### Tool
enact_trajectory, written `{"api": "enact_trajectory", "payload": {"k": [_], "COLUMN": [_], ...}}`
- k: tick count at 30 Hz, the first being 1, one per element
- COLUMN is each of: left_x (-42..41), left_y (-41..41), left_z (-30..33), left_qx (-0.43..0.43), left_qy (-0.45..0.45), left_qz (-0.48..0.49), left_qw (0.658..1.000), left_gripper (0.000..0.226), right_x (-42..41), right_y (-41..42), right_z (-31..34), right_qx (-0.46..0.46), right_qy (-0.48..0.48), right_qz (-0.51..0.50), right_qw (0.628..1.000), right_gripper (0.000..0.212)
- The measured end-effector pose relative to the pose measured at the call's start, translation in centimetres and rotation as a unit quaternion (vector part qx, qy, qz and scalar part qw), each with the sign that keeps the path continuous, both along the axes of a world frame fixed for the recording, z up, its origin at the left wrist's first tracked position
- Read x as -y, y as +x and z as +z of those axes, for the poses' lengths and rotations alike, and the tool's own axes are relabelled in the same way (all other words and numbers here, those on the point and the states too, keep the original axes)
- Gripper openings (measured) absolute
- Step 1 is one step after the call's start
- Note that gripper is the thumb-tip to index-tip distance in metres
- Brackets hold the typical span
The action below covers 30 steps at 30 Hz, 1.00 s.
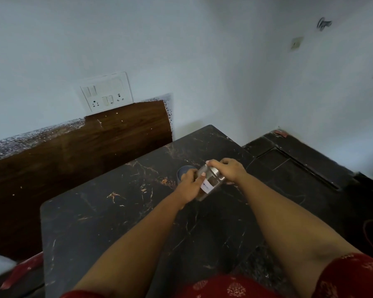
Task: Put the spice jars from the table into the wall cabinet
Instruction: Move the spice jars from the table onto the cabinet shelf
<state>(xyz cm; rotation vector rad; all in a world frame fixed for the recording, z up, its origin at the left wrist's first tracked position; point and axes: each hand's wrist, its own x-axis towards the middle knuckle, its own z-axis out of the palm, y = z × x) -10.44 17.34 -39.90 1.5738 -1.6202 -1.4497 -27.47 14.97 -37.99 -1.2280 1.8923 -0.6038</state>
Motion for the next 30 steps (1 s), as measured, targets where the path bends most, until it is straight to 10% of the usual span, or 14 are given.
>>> {"api": "enact_trajectory", "payload": {"k": [8,30], "left_x": [-0.8,-2.4], "left_y": [2.1,4.9], "left_z": [1.3,3.5], "left_qx": [-0.277,-0.356], "left_qy": [0.207,0.1], "left_qz": [0.13,0.172], "left_qw": [0.929,0.913], "left_gripper": [0.039,0.044], "right_x": [-0.7,-2.9], "right_y": [1.0,6.3], "right_z": [-0.9,1.3], "right_qx": [0.391,0.456], "right_qy": [0.079,0.036], "right_qz": [-0.041,0.067], "right_qw": [0.916,0.887], "right_gripper": [0.062,0.072]}}
